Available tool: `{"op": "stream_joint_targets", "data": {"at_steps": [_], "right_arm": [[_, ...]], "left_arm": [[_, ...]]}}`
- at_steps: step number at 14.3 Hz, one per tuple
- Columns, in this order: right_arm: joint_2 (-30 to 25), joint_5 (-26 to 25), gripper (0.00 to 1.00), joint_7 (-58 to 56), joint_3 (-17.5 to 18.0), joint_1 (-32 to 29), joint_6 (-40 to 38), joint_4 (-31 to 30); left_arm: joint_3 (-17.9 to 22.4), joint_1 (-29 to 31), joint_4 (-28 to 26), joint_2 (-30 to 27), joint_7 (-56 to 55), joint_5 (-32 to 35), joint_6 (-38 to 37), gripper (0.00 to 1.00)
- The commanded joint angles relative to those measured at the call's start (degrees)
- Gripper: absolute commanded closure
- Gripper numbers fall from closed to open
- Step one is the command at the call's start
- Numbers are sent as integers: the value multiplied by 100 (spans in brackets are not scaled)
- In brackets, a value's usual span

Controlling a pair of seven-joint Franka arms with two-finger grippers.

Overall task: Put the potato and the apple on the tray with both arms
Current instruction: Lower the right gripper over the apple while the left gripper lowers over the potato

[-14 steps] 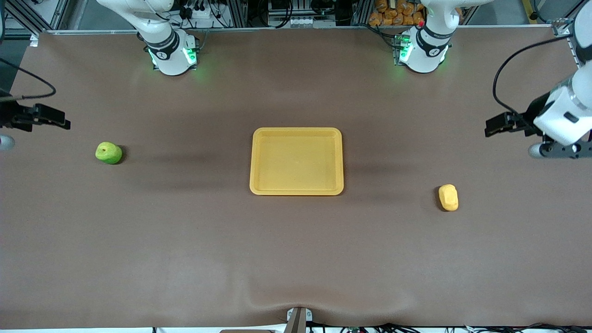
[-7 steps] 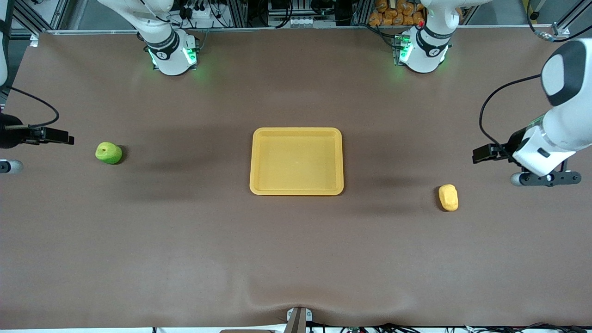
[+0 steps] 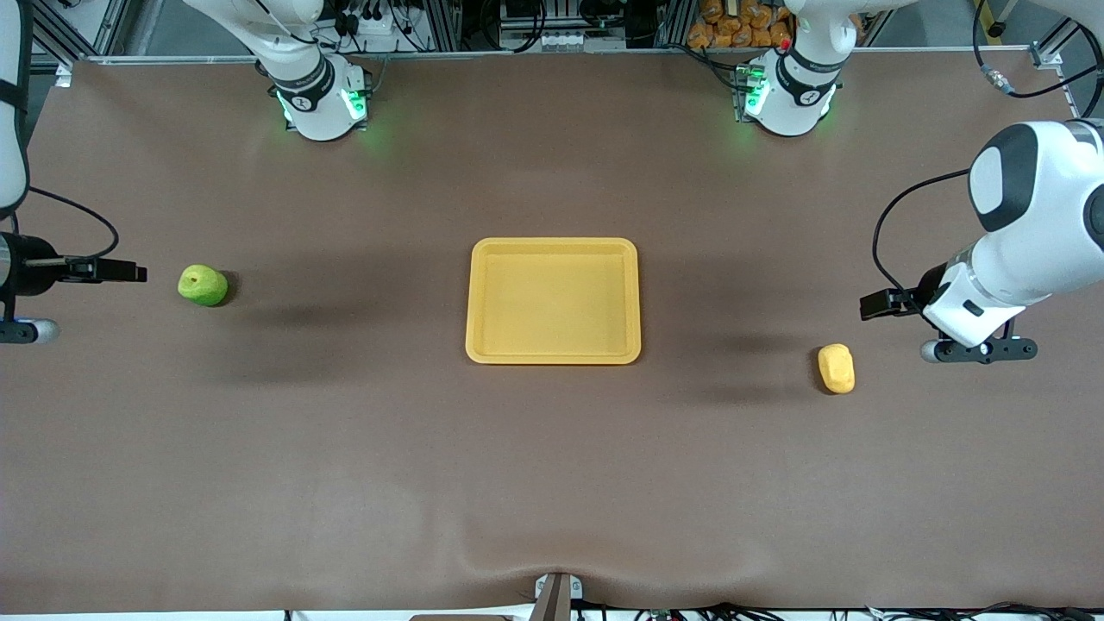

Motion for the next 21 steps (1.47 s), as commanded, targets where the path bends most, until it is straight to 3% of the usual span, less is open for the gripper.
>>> {"op": "stream_joint_targets", "data": {"at_steps": [1, 4, 9, 21], "right_arm": [[284, -9, 0, -20, 81, -272, 39, 2], [442, -9, 0, -20, 81, -325, 92, -33], [443, -79, 0, -20, 81, -501, 716, -569], [434, -97, 0, -20, 81, -826, 2113, -1888]], "left_arm": [[-30, 29, -100, 32, -92, 112, 193, 0], [-12, 38, -214, 119, -83, 112, 474, 0], [-12, 126, -214, 453, -83, 542, 878, 0], [-12, 249, -214, 1200, -83, 561, 1713, 0]]}}
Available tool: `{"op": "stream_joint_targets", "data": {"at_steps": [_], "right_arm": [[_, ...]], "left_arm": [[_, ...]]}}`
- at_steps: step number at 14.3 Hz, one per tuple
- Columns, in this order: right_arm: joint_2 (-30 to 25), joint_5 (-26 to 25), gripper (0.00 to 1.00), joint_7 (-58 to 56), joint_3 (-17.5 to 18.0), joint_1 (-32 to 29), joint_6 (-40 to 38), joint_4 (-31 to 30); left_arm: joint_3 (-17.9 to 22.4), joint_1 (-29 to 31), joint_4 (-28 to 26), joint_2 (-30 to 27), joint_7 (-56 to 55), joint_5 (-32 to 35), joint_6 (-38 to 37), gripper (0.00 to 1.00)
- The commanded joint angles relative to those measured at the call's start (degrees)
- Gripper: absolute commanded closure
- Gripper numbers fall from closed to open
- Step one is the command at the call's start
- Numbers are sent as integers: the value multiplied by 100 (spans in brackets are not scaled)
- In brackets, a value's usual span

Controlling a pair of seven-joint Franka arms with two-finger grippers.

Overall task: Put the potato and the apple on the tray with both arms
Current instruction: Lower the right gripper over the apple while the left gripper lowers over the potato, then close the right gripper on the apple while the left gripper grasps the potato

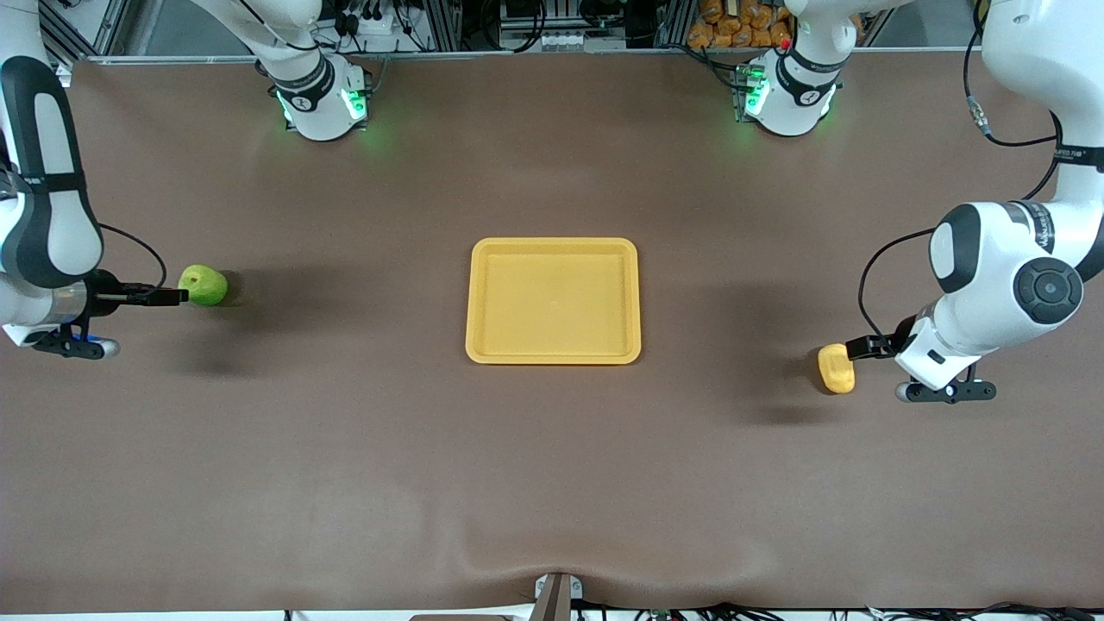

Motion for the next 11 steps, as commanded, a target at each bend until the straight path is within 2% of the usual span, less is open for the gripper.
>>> {"op": "stream_joint_targets", "data": {"at_steps": [1, 3, 6, 11], "right_arm": [[-97, -62, 0, -19, 86, -208, 173, -186], [-97, -62, 0, -19, 86, -208, 243, -317], [-123, -62, 0, -19, 86, -278, 867, -766], [-114, -62, 0, -19, 86, -348, 1008, -968]], "left_arm": [[-28, 30, -3, 146, -83, 125, 216, 0], [-19, 30, -3, 269, -83, 125, 322, 0], [-19, 30, -3, 401, -92, 125, 445, 0], [-28, 74, -3, 647, -101, 117, 682, 0]]}}
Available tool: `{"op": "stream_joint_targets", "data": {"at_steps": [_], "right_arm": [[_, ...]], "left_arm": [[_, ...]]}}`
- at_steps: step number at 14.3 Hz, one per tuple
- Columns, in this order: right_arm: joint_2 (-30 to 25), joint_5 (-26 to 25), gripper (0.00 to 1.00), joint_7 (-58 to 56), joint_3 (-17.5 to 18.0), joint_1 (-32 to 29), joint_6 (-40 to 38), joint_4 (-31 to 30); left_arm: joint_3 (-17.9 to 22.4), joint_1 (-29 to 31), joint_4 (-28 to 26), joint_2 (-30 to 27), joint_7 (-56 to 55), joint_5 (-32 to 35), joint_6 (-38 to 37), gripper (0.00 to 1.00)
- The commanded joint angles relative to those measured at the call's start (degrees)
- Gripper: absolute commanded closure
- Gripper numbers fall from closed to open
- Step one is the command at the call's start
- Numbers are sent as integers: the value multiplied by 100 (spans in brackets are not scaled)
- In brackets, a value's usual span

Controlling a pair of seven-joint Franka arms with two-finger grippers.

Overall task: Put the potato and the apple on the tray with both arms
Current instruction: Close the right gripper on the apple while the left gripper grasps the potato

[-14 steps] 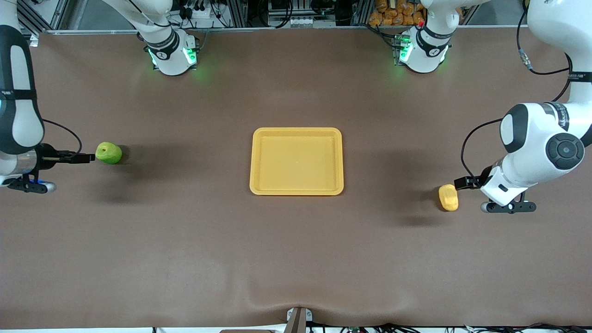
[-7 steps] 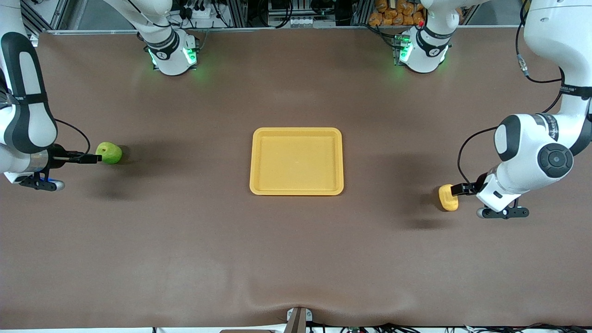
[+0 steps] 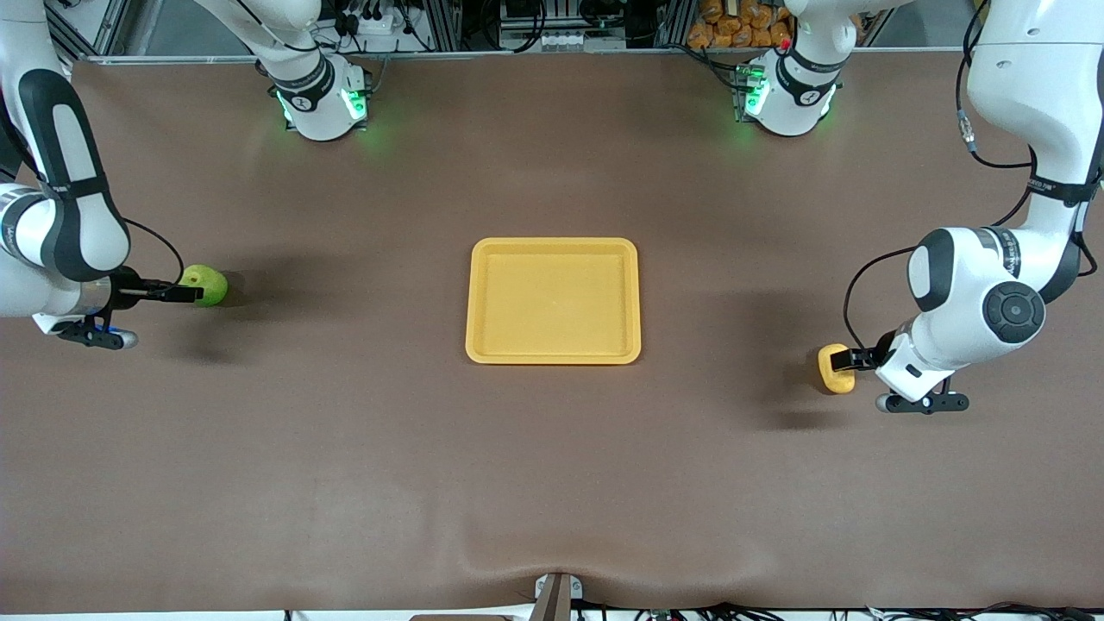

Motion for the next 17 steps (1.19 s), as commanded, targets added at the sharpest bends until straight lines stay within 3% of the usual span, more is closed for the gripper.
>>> {"op": "stream_joint_targets", "data": {"at_steps": [1, 16, 17], "right_arm": [[-122, -60, 0, -19, 90, -145, 216, -245], [35, -60, 0, -28, 90, -295, 1438, -1037], [71, -60, 0, -80, 90, -304, 1456, -1037]], "left_arm": [[-28, 53, 3, 115, -101, 116, 140, 0], [-28, 26, 20, 440, -417, 46, 343, 0], [-28, 18, 20, 449, -417, 55, 343, 6]]}}
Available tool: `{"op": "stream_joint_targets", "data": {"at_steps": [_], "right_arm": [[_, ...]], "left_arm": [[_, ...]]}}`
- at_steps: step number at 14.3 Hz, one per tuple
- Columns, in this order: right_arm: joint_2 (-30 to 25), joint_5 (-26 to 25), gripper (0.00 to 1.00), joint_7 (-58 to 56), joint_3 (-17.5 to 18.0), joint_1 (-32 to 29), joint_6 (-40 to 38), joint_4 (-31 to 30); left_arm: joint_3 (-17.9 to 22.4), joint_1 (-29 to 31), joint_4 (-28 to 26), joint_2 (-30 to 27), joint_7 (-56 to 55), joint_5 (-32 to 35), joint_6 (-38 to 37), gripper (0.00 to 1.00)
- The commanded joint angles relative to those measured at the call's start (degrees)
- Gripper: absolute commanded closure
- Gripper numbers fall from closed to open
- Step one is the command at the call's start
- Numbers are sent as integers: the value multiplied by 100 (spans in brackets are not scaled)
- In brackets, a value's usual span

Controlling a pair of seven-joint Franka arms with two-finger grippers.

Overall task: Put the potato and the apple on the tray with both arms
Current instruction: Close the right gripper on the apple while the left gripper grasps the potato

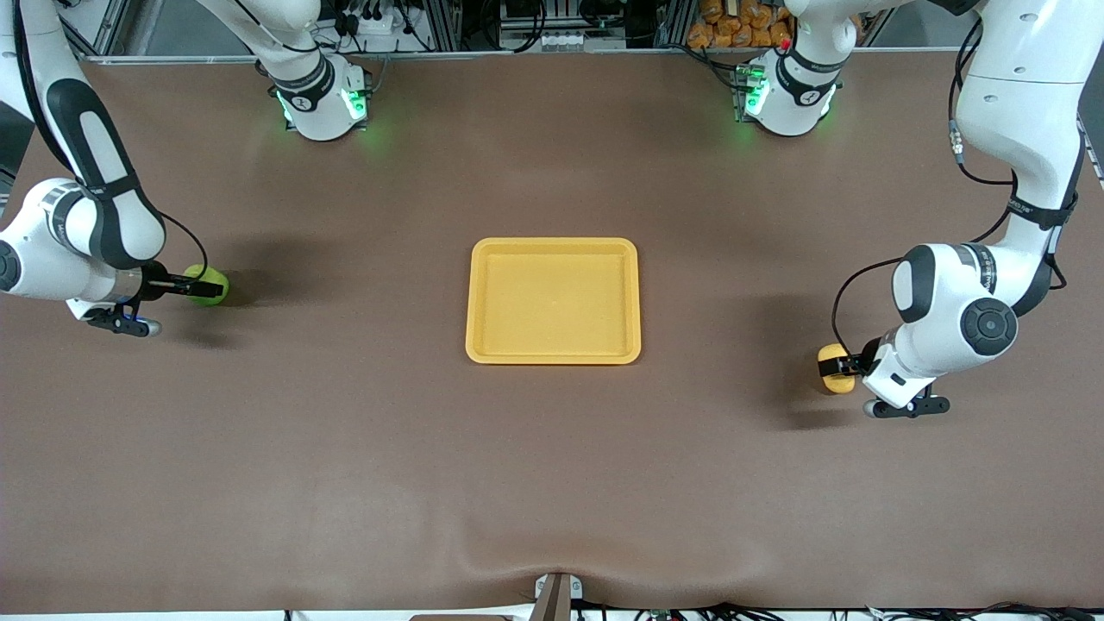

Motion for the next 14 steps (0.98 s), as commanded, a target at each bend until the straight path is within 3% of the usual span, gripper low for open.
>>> {"op": "stream_joint_targets", "data": {"at_steps": [1, 2, 4, 7, 8, 10, 14], "right_arm": [[49, -60, 0, -155, 90, -154, 106, -44], [49, -60, 3, -234, 90, -162, 97, -44], [58, -60, 19, -375, 99, -241, 106, -53], [49, -60, 76, -420, 99, -224, 45, -27], [31, -60, 90, -420, 99, -215, 1, -27], [-13, -60, 100, -437, 107, -189, -331, 131], [-30, -51, 100, -770, 143, -136, -1360, 877]], "left_arm": [[-9, -20, 21, 43, -108, 55, 58, 14], [-9, -29, 30, 44, -107, 64, 58, 19], [-9, -29, 30, 44, -107, 64, 58, 30], [-9, -20, 30, 52, -90, 64, 49, 59], [-9, -20, 30, 52, -90, 72, 49, 68], [-9, -29, 30, 44, -64, 73, 23, 84], [-62, -20, 47, -114, -20, 81, -73, 89]]}}
